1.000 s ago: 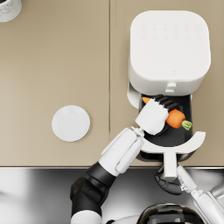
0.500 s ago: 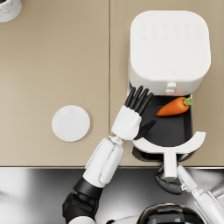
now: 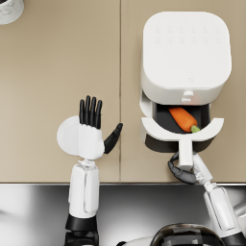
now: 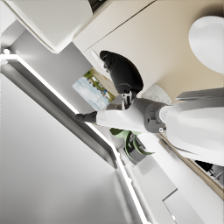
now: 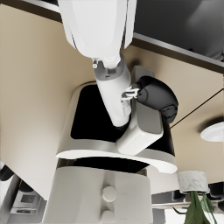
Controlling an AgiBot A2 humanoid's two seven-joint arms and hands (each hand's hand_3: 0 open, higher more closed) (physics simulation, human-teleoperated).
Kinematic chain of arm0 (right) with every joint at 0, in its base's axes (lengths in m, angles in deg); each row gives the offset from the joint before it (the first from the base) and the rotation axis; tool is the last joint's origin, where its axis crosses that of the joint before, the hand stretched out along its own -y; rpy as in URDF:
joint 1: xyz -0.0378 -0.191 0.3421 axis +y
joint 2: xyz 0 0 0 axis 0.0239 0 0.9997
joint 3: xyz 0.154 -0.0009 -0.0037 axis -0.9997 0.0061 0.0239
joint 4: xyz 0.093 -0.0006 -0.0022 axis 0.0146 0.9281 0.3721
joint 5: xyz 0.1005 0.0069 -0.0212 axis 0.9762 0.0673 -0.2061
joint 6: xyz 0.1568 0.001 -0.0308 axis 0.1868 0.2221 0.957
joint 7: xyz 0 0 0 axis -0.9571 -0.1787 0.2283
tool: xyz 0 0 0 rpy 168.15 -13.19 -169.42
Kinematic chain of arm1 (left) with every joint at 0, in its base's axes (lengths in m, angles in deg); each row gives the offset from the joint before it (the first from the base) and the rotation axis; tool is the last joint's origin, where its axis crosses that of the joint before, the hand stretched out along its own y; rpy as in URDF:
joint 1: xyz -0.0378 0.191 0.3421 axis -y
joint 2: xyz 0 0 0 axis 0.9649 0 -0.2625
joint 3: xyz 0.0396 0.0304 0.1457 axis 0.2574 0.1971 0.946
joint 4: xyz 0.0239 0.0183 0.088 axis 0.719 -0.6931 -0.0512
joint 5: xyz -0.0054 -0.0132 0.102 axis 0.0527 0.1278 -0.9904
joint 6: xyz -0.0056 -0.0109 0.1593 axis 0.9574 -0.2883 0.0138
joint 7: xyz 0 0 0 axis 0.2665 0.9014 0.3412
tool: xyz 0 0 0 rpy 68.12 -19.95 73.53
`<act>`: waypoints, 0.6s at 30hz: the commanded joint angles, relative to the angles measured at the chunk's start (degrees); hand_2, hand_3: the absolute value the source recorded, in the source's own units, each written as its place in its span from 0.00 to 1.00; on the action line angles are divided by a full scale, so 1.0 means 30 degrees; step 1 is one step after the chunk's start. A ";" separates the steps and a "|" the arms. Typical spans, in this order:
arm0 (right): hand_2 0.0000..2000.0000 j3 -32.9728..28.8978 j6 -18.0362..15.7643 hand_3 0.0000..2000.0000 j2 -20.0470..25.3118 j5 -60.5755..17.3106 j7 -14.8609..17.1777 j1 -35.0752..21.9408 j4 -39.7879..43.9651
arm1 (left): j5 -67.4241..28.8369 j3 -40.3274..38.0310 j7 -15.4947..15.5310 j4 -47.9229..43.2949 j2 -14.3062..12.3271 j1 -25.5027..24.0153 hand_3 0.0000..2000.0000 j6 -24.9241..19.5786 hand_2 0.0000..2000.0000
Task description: Pick up the carrot and place it into the air fryer
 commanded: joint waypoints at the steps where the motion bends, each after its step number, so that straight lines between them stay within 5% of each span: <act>1: 1.00 -0.0907 -0.0130 1.00 0.1915 -0.0003 0.0012 -0.2786 -0.0200 | 0.0001 -0.0651 0.0000 -0.0375 -0.0024 0.0034 0.00 0.0001 0.00; 8: 1.00 -0.2645 -0.1372 1.00 0.4011 -0.0095 0.0008 -0.6569 0.5357 | 0.0003 -0.1630 -0.0001 0.0040 -0.0143 0.0324 0.00 0.0001 0.00; 9: 1.00 0.1315 -0.1748 1.00 0.1007 -0.0101 0.0006 -0.8266 0.6688 | 0.0004 -0.1702 -0.0001 0.0074 -0.0150 0.0276 0.00 0.0001 0.00; 10: 1.00 -0.2192 -0.1642 1.00 0.3601 -0.0074 -0.0098 -0.8346 0.7814 | 0.0005 -0.1400 -0.0001 0.0080 -0.0141 -0.0010 0.00 0.0001 0.00; 13: 1.00 -0.2421 -0.2259 1.00 0.3977 -0.0081 -0.0006 -1.0413 1.0581 | 0.0004 -0.1643 0.0000 -0.0167 -0.0192 0.0196 0.00 0.0002 0.00; 14: 1.00 0.0260 -0.2456 1.00 0.2586 -0.0086 0.0056 -1.1492 1.1673 | 0.0004 -0.1601 0.0000 -0.0277 -0.0201 0.0132 0.00 0.0002 0.00; 15: 1.00 -0.1738 -0.2441 1.00 0.3829 -0.0070 -0.0102 -1.1728 1.2626 | 0.0005 -0.1497 -0.0001 -0.0479 -0.0200 -0.0042 0.00 0.0002 0.00; 18: 1.00 -0.1137 -0.3176 1.00 0.3888 -0.0059 -0.0058 -1.2548 1.4069 | 0.0005 -0.1689 -0.0001 -0.0876 -0.0224 -0.0207 0.00 0.0002 0.00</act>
